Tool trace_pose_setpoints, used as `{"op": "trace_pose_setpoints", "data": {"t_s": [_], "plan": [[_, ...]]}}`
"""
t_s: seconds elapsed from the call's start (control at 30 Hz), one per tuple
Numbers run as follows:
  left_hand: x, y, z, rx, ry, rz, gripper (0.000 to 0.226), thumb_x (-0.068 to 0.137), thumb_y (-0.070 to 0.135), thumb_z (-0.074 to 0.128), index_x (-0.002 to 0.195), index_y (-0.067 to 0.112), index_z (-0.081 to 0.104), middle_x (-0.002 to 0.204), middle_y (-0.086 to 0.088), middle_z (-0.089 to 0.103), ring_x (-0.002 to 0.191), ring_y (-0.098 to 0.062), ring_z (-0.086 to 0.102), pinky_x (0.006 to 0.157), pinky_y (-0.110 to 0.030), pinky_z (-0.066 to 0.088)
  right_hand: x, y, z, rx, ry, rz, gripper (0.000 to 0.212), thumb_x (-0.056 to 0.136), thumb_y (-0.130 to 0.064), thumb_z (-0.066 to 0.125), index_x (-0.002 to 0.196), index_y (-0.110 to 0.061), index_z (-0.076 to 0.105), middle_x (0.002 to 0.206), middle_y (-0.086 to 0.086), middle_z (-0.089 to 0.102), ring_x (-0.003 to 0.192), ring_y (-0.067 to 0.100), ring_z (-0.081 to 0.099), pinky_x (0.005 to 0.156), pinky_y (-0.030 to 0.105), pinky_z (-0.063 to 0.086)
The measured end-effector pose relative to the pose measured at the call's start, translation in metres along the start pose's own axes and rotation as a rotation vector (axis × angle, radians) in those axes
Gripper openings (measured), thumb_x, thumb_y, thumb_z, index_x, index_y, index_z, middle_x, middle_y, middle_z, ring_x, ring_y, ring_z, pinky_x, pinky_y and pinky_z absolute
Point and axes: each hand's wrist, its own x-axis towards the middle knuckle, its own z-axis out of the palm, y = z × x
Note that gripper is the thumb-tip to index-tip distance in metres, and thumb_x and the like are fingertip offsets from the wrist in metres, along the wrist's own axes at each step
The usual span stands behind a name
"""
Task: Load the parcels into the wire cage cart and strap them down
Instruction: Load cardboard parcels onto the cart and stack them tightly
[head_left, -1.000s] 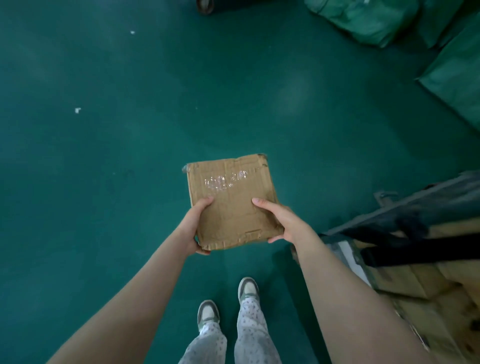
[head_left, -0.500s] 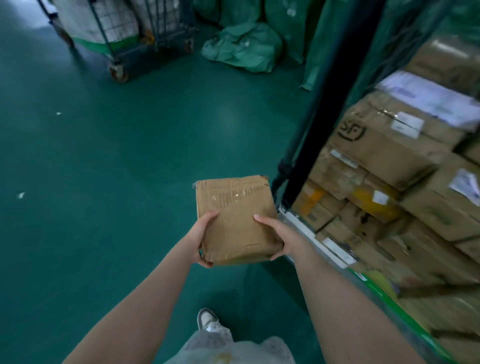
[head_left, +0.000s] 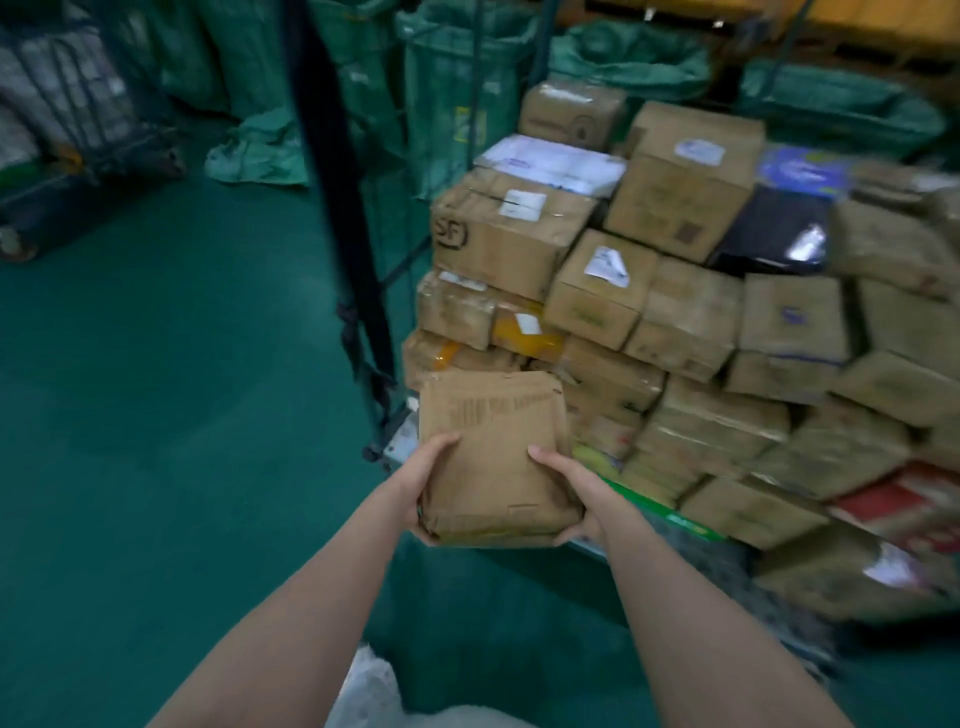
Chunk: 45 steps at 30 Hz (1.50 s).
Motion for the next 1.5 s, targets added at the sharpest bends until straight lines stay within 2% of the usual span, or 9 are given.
{"op": "trace_pose_setpoints", "data": {"t_s": [0.2, 0.27, 0.43, 0.6, 0.73, 1.1, 1.27, 1.4, 1.5], "plan": [[-0.018, -0.013, 0.122, 0.191, -0.121, 0.023, 0.049, 0.084, 0.057, 0.054, 0.111, 0.018, 0.042, 0.089, -0.007, 0.048, 0.079, -0.029, 0.045, 0.088, -0.050, 0.037, -0.045, 0.030, -0.117, 0.180, 0.129, -0.023, 0.080, 0.077, -0.046, 0.070, 0.142, -0.016, 0.033, 0.140, 0.013, 0.042, 0.126, 0.037, 0.041, 0.093, 0.056, 0.040], [-0.019, -0.012, 0.158, 0.247, -0.166, 0.037, 0.052, 0.082, 0.058, 0.055, 0.114, 0.019, 0.044, 0.095, -0.009, 0.050, 0.091, -0.033, 0.048, 0.094, -0.053, 0.038, -0.052, 0.037, -0.152, 0.217, 0.194, -0.032, 0.085, 0.076, -0.047, 0.071, 0.143, -0.016, 0.030, 0.143, 0.013, 0.038, 0.129, 0.037, 0.038, 0.101, 0.059, 0.037], [-0.021, -0.004, 0.246, 0.388, -0.300, 0.047, 0.057, 0.082, 0.059, 0.055, 0.118, 0.017, 0.041, 0.115, -0.014, 0.049, 0.120, -0.038, 0.044, 0.101, -0.057, 0.035, -0.066, 0.041, -0.231, 0.330, 0.306, -0.047, 0.093, 0.070, -0.052, 0.074, 0.144, -0.018, 0.030, 0.144, 0.011, 0.038, 0.129, 0.038, 0.038, 0.101, 0.063, 0.036], [-0.011, 0.019, 0.327, 0.521, -0.363, 0.031, 0.079, 0.075, 0.063, 0.060, 0.135, 0.019, 0.037, 0.136, -0.013, 0.042, 0.124, -0.039, 0.039, 0.102, -0.063, 0.032, -0.067, 0.034, -0.299, 0.459, 0.379, -0.075, 0.091, 0.065, -0.051, 0.077, 0.140, -0.019, 0.036, 0.137, 0.010, 0.045, 0.123, 0.038, 0.045, 0.098, 0.065, 0.037], [-0.002, 0.037, 0.394, 0.607, -0.422, 0.017, 0.083, 0.073, 0.061, 0.064, 0.138, 0.019, 0.035, 0.138, -0.011, 0.040, 0.128, -0.037, 0.036, 0.103, -0.062, 0.031, -0.069, 0.028, -0.349, 0.551, 0.469, -0.088, 0.075, 0.073, -0.047, 0.074, 0.135, -0.020, 0.041, 0.127, 0.010, 0.050, 0.113, 0.035, 0.048, 0.094, 0.062, 0.041], [-0.011, 0.050, 0.555, 0.744, -0.597, 0.043, 0.087, 0.073, 0.062, 0.065, 0.143, 0.025, 0.028, 0.145, -0.010, 0.032, 0.130, -0.039, 0.032, 0.097, -0.065, 0.036, -0.095, 0.013, -0.485, 0.664, 0.619, -0.125, 0.065, 0.077, -0.047, 0.069, 0.130, -0.020, 0.044, 0.112, 0.008, 0.055, 0.098, 0.031, 0.052, 0.085, 0.054, 0.043], [-0.006, 0.048, 0.617, 0.677, -0.574, 0.048, 0.085, 0.074, 0.060, 0.064, 0.141, 0.022, 0.028, 0.142, -0.013, 0.033, 0.128, -0.041, 0.033, 0.095, -0.064, 0.039, -0.095, -0.007, -0.556, 0.566, 0.629, -0.086, 0.097, 0.057, -0.055, 0.078, 0.138, -0.021, 0.038, 0.132, 0.009, 0.047, 0.116, 0.035, 0.046, 0.100, 0.058, 0.033], [-0.004, 0.040, 0.644, 0.606, -0.556, 0.028, 0.079, 0.078, 0.061, 0.060, 0.140, 0.022, 0.029, 0.140, -0.013, 0.035, 0.127, -0.041, 0.033, 0.097, -0.062, 0.038, -0.095, -0.020, -0.585, 0.527, 0.630, -0.126, 0.081, 0.072, -0.047, 0.073, 0.138, -0.014, 0.040, 0.119, 0.009, 0.051, 0.090, 0.026, 0.051, 0.071, 0.034, 0.040], [-0.006, 0.040, 0.661, 0.587, -0.524, 0.058, 0.072, 0.080, 0.059, 0.058, 0.136, 0.023, 0.031, 0.129, -0.013, 0.037, 0.127, -0.042, 0.032, 0.096, -0.066, 0.037, -0.094, -0.022, -0.604, 0.512, 0.603, -0.119, 0.070, 0.075, -0.047, 0.071, 0.130, -0.014, 0.043, 0.097, 0.006, 0.053, 0.077, 0.024, 0.049, 0.056, 0.033, 0.035]]}}
